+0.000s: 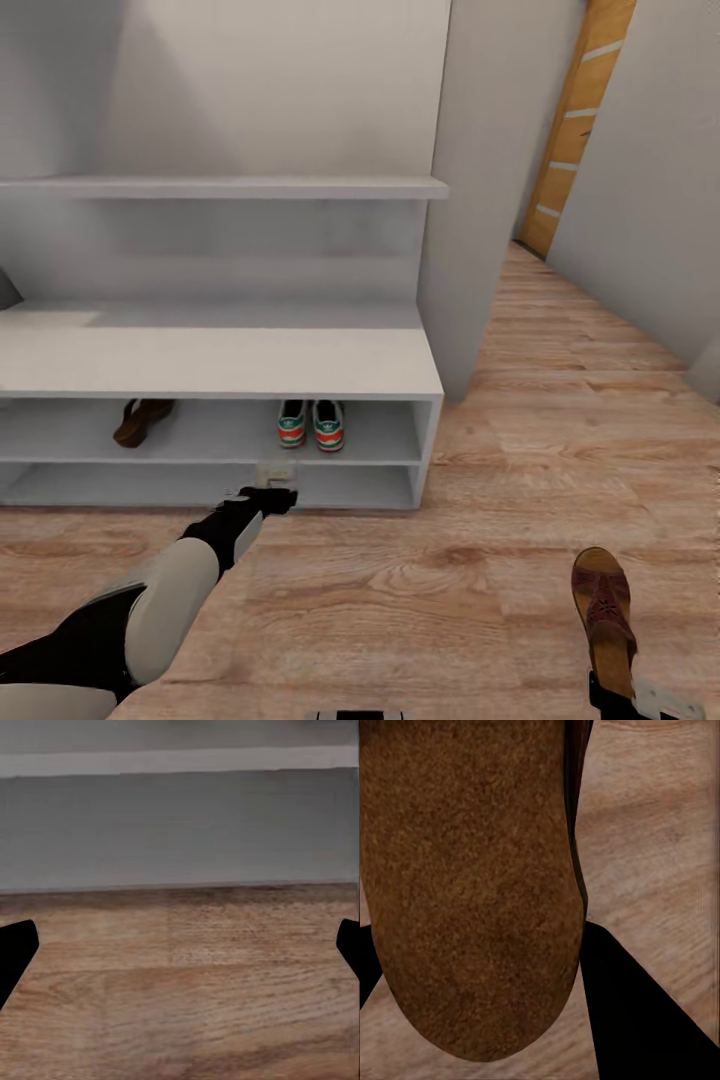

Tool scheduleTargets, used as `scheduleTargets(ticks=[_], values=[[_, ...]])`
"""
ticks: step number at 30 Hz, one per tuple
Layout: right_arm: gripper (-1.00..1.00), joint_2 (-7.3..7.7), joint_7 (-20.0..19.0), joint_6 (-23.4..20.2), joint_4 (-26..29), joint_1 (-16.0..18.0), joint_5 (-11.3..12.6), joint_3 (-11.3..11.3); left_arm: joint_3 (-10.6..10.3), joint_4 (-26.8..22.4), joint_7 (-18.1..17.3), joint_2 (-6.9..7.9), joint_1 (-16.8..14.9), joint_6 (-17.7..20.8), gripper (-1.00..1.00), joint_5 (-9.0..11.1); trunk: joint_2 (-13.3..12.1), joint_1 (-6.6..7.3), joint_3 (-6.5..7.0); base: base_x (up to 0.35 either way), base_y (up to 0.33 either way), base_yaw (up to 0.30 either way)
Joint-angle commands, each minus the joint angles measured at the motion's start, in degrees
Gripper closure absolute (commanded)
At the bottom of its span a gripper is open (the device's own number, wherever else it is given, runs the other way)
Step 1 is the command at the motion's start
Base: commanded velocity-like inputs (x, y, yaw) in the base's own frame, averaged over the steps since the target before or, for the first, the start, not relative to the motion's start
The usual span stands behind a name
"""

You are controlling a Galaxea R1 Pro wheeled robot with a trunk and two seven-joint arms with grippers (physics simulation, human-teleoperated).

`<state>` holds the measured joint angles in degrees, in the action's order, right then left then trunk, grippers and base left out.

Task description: Pick up the two gym shoes and the two sandals from the corridor floor and place them onto the hallstand (shoe rack) in the corridor, making sure they are on the rack and not on the floor. Arrange them so the two gym shoes are next to each other and the two sandals are next to each other.

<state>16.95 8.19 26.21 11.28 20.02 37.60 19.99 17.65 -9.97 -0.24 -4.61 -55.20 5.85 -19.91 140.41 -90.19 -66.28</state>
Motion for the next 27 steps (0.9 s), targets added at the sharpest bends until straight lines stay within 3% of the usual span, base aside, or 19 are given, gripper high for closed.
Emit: scheduleTargets(ticks=[1, 6, 10, 13, 15, 17, 18, 21, 22, 24, 27], values=[[1.00, 0.03, 0.3, 0.1, 0.1, 0.0, 0.3, 0.5, 0.5, -0.2, 0.0, 0.11, 1.4, -1.0, -1.00, -0.5, 0.0, 0.05, -0.04, -0.337, 0.060, 0.000], [1.00, 0.01, 0.3, 0.1, 0.0, 0.0, 0.3, 0.5, 0.5, -0.2, -0.1, 0.77, 5.9, -4.6, -1.00, -0.5, 0.0, 0.05, -0.04, -0.337, 0.066, 0.000], [1.00, -0.09, 0.3, 0.1, 0.0, 0.0, 0.3, 0.5, 0.5, -0.2, -1.7, 2.17, 10.9, -9.7, -1.00, -0.5, 0.0, 0.05, -0.04, -0.333, 0.071, 0.000], [1.00, -0.15, 0.3, 0.1, -0.1, 0.0, 0.2, 0.5, 0.6, -0.1, -8.6, 4.61, 15.4, -15.6, -1.00, -0.2, 0.0, 0.05, -0.04, -0.266, 0.046, 0.000], [1.00, -0.16, 0.3, 0.2, -0.1, 0.0, 0.2, 0.5, 0.6, -0.1, -16.5, 7.12, 18.2, -18.4, -1.00, 1.8, 0.0, 0.05, -0.04, -0.192, 0.013, 0.000], [1.00, -0.16, 0.3, 0.2, -0.1, 0.0, 0.2, 0.5, 0.6, -0.1, -21.2, 8.88, 19.6, -19.2, -1.00, 3.6, 0.0, 0.05, -0.04, -0.103, 0.006, 0.000], [1.00, -0.17, 0.3, 0.2, -0.2, 0.0, 0.1, 0.6, 0.6, -0.1, -26.1, 10.67, 20.8, -19.6, -1.00, 5.2, 0.0, 0.05, -0.04, -0.047, 0.003, 0.000], [1.00, -0.17, 0.2, 0.2, -0.1, 0.0, 0.2, 0.6, 0.6, 0.0, -33.0, 13.83, 22.9, -20.0, -1.00, 6.5, 0.0, 0.05, -0.04, -0.026, 0.001, 0.000], [1.00, -0.17, 0.2, 0.2, 0.1, 0.0, 0.3, 0.5, 0.5, 0.1, -37.0, 16.54, 27.0, -22.9, -1.00, 8.0, 0.0, 0.05, -0.04, -0.003, 0.000, 0.000], [1.00, -0.23, 0.2, 0.3, 0.2, 0.0, 0.3, 0.5, 0.6, 0.2, -37.8, 17.25, 30.2, -26.0, -1.00, 9.8, 0.0, 0.05, -0.04, -0.001, 0.000, 0.000], [1.00, -0.25, 0.2, 0.3, 0.2, 0.0, 0.3, 0.6, 0.6, 0.5, -38.0, 17.40, 32.7, -27.7, -1.00, 12.4, 0.0, 0.05, -0.04, 0.000, 0.000, 0.000]])
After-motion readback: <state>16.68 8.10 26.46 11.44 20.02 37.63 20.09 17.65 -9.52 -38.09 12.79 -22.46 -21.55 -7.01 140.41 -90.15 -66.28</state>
